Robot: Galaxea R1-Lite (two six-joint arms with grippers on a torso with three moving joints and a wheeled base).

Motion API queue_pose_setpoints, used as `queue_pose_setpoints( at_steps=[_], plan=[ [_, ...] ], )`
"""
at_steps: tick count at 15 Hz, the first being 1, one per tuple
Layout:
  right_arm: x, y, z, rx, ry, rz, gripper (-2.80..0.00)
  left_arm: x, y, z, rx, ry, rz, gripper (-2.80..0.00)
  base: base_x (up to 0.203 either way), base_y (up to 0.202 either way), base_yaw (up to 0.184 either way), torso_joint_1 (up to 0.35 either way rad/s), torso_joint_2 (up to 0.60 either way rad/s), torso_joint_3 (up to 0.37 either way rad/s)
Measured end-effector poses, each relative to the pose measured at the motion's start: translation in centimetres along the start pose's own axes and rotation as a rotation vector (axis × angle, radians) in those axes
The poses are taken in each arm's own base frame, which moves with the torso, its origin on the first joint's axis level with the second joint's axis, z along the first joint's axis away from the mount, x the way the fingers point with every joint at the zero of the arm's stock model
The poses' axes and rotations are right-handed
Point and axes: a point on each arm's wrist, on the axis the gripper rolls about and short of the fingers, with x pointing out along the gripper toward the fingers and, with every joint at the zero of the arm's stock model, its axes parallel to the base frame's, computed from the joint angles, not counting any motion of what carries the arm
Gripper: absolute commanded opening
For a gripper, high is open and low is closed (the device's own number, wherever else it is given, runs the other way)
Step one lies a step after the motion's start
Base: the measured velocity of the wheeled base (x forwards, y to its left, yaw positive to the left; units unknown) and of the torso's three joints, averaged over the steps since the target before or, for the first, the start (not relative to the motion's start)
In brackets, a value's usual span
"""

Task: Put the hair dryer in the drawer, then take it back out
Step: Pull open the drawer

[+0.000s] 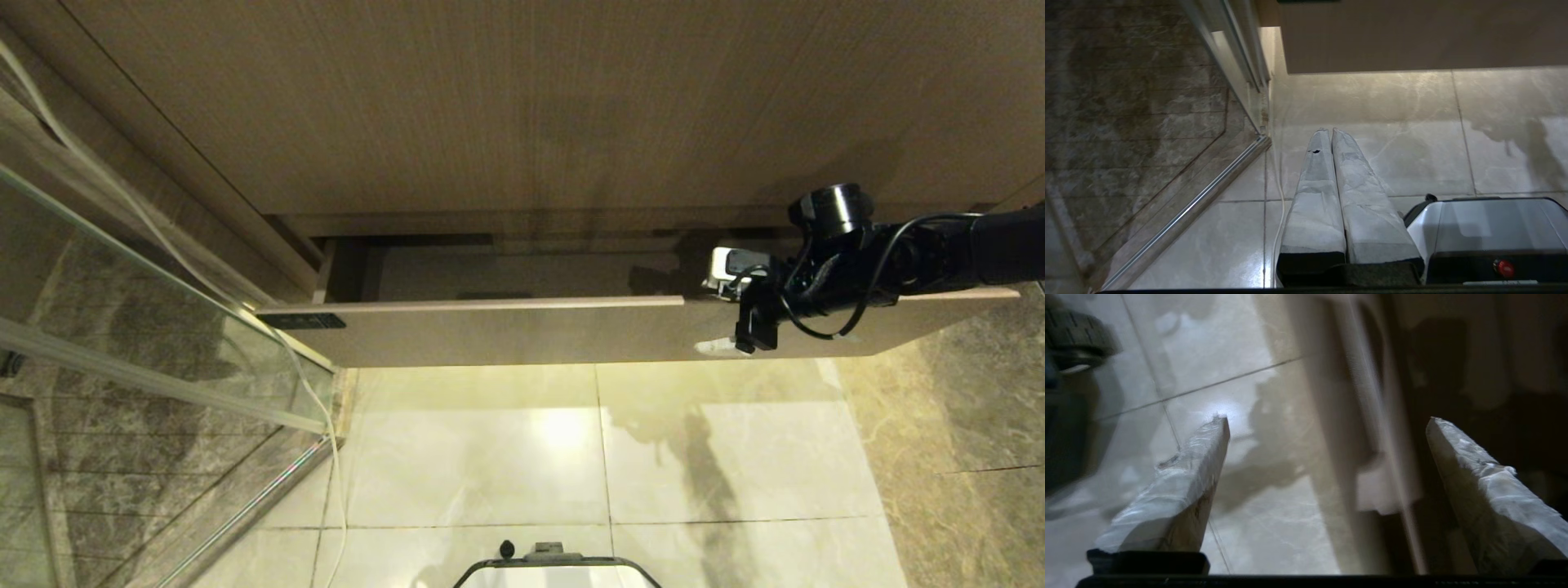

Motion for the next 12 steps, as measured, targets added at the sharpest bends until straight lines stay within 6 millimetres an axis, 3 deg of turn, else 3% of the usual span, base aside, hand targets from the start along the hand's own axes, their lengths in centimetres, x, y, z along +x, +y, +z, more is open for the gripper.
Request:
queue_pose_setpoints(
  at_steps=[4,8,12],
  plan=[
    [-0.8,1.1,-0.6,0.038,0.093,0.053,0.00,0.0,0.0,0.0,0.000,0.000,0.002,-2.80,0.000,0.000,0.000,0.000,0.00,0.000],
    [-2.8,2.2,-1.0,0.072,0.233,0.073,0.00,0.0,0.0,0.0,0.000,0.001,0.000,-2.80,0.000,0.000,0.000,0.000,0.00,0.000],
    [-6.6,5.2,-0.6,0.105,0.315,0.148,0.00,0.0,0.0,0.0,0.000,0.000,0.002,-2.80,0.000,0.000,0.000,0.000,0.00,0.000]
  ],
)
